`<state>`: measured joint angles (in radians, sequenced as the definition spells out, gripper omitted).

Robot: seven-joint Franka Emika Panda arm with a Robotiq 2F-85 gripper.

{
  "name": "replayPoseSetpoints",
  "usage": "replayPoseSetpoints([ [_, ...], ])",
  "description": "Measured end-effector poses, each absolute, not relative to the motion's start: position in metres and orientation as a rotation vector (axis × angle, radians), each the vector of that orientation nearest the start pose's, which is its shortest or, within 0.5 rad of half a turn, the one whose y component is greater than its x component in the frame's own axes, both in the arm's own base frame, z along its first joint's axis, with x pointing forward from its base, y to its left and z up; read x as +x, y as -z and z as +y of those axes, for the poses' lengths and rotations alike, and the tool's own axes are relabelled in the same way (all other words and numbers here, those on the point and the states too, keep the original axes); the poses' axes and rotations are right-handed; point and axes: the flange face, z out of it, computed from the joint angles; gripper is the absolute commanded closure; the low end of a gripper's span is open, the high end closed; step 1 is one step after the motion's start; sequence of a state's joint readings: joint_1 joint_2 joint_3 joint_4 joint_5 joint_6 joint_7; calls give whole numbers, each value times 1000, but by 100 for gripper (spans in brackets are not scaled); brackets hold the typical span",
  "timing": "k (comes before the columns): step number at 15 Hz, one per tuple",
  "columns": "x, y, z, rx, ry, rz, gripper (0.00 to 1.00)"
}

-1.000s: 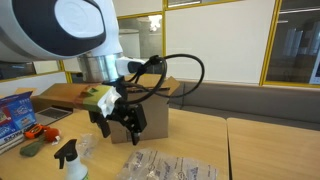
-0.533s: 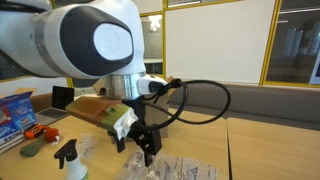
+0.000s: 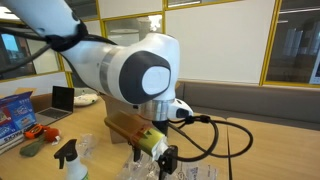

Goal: Put the plastics and the bottle in the box respectively

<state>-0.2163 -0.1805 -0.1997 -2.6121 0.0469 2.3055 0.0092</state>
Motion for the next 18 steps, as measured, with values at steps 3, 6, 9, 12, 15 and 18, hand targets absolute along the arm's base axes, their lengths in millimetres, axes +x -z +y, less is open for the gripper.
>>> replayPoseSetpoints([
  [3,382,-278,-183,-2807,-220,874,0],
  [6,385,-254,-195,-2647,-248,1051,0],
  [9,383,-229,-203,-2500,-281,1216,0],
  [12,372,-206,-213,-2367,-307,1386,0],
  [15,361,-188,-225,-2253,-314,1546,0],
  [18,356,-175,-235,-2178,-295,1692,0],
])
